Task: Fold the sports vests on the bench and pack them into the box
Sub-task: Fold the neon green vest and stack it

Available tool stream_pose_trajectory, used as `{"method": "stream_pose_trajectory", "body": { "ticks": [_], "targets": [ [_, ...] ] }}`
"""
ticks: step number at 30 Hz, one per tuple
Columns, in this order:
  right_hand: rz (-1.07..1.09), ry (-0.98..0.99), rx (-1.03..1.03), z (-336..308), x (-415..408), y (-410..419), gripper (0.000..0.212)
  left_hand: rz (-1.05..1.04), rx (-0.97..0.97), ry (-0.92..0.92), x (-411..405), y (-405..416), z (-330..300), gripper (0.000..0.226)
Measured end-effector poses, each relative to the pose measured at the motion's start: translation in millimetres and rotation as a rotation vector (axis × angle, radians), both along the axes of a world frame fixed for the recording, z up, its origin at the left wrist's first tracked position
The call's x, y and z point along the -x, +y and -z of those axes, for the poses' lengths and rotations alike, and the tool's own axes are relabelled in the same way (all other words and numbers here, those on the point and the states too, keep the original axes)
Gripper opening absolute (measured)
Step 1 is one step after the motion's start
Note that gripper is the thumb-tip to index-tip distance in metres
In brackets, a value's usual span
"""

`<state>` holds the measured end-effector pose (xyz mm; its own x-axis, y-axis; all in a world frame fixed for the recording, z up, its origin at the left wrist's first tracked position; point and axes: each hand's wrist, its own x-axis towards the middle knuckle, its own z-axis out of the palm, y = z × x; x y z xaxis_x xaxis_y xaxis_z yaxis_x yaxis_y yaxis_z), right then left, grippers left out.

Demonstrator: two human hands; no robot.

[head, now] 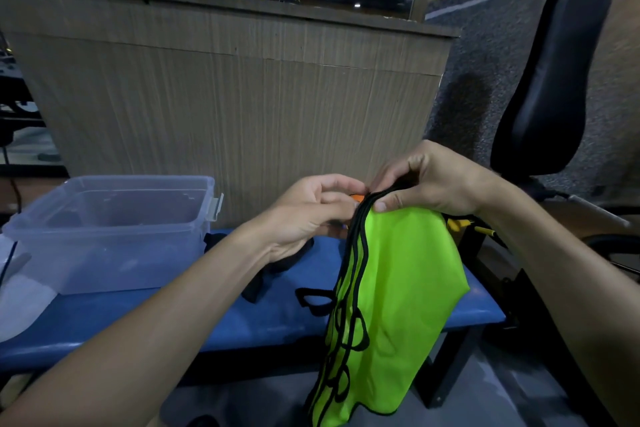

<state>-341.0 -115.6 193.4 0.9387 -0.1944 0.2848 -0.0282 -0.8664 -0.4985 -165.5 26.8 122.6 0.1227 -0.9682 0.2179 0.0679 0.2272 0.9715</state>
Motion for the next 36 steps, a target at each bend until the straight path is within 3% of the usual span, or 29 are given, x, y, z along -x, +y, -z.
{"method": "stream_pose_trajectory", "body": {
  "ticks": [6, 9, 12, 15, 17, 19, 23, 26, 28, 30, 32, 34, 36],
  "targets": [
    [0.081, 0.004, 0.083, 7, -5, -5, 0.035, -0.056, 0.045, -0.047, -4, -4, -6, 0.022],
    [0.133, 0.021, 0.086, 6, -6, -7, 0.028, -0.063, 0.058, -0.077, -3, -4, -5, 0.020],
    [0.154, -0.001, 0.083, 6, -10, -4, 0.034, -0.108, 0.085, -0.233, 0, -4, -8, 0.037],
    [0.167, -0.012, 0.068, 6, -14, -5, 0.023, -0.191, 0.132, -0.397, 7, -7, -12, 0.044],
    [0.143, -0.034, -0.030, 7, -16, -4, 0.018, -0.244, 0.154, -0.454, 8, -9, -16, 0.040],
    [0.096, -0.081, -0.197, 13, -13, -7, 0.025, -0.272, 0.144, -0.482, 2, -8, -21, 0.039],
    [0.193, -0.117, -0.286, 27, 1, -21, 0.035, -0.303, 0.035, -0.370, -13, -2, -33, 0.038],
    [0.557, -0.142, 0.202, 38, 0, -31, 0.041, -0.270, -0.026, -0.221, -13, 1, -38, 0.033],
    [0.723, -0.331, 0.312, 41, -7, -18, 0.028, -0.288, -0.034, -0.156, -8, 2, -40, 0.030],
    [0.547, -0.407, -0.020, 33, -12, 9, 0.024, -0.306, -0.020, -0.111, 0, 2, -41, 0.028],
    [0.274, -0.262, -0.437, 27, -15, 39, 0.033, -0.330, 0.006, -0.066, 5, 0, -42, 0.028],
    [0.200, -0.193, -0.388, 30, -21, 52, 0.045, -0.348, 0.043, -0.035, 9, -1, -44, 0.026],
    [0.299, -0.241, -0.101, 41, -31, 52, 0.042, -0.352, 0.086, -0.100, 13, 0, -46, 0.022]
  ]
}}
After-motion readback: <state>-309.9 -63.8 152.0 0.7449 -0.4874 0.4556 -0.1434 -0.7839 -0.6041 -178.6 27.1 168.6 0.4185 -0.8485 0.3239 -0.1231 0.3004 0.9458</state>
